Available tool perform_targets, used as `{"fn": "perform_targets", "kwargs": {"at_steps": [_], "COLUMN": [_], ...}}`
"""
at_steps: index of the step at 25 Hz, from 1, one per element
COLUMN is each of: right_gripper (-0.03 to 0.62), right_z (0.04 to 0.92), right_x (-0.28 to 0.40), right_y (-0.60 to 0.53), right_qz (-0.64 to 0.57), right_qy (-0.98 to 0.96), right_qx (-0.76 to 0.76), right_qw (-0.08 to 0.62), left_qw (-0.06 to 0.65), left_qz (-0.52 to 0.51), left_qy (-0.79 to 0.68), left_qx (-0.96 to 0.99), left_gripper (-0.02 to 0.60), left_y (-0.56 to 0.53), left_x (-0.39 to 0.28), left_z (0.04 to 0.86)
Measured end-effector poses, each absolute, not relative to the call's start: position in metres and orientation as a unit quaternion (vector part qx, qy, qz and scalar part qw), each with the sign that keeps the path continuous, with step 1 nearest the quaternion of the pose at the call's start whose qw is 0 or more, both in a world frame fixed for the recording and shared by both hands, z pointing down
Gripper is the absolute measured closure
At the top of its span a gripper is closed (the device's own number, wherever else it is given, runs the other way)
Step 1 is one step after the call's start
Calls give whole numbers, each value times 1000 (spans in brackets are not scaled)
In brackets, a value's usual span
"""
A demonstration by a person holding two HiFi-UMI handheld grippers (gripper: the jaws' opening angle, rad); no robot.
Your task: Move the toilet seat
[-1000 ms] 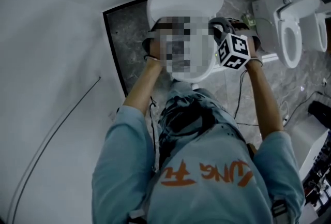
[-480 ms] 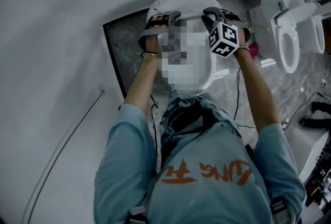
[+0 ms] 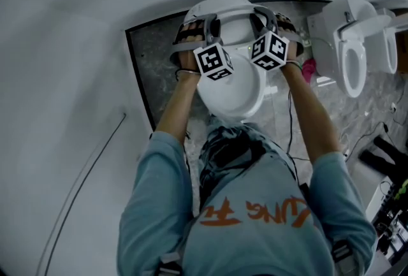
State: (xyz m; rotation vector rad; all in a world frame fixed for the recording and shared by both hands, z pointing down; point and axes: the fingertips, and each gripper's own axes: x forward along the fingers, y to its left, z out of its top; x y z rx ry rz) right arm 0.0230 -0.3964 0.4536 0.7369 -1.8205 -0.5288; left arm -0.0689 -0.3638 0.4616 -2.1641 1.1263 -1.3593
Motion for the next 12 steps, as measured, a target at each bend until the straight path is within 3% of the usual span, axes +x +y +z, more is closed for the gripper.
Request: {"fn": "perform_targets", "kwargs": {"at_steps": [5,12], "right_gripper": [468,543], "right_z": [435,400], "right_x": [36,65], "right_y": [-404,-380], "right_qz": [-136,-14], "right_qy": [-790,-815], "right_qx": [372,451], "right_qw": [469,363], "left_qw": [136,81], "left_qz": [-441,-310], "left_qy": [419,479], "left_qx": [-782,-818], "left_gripper": [503,548], "left_y": [-368,-360], "left_x": [-67,-45], "left_z": [448,381]}}
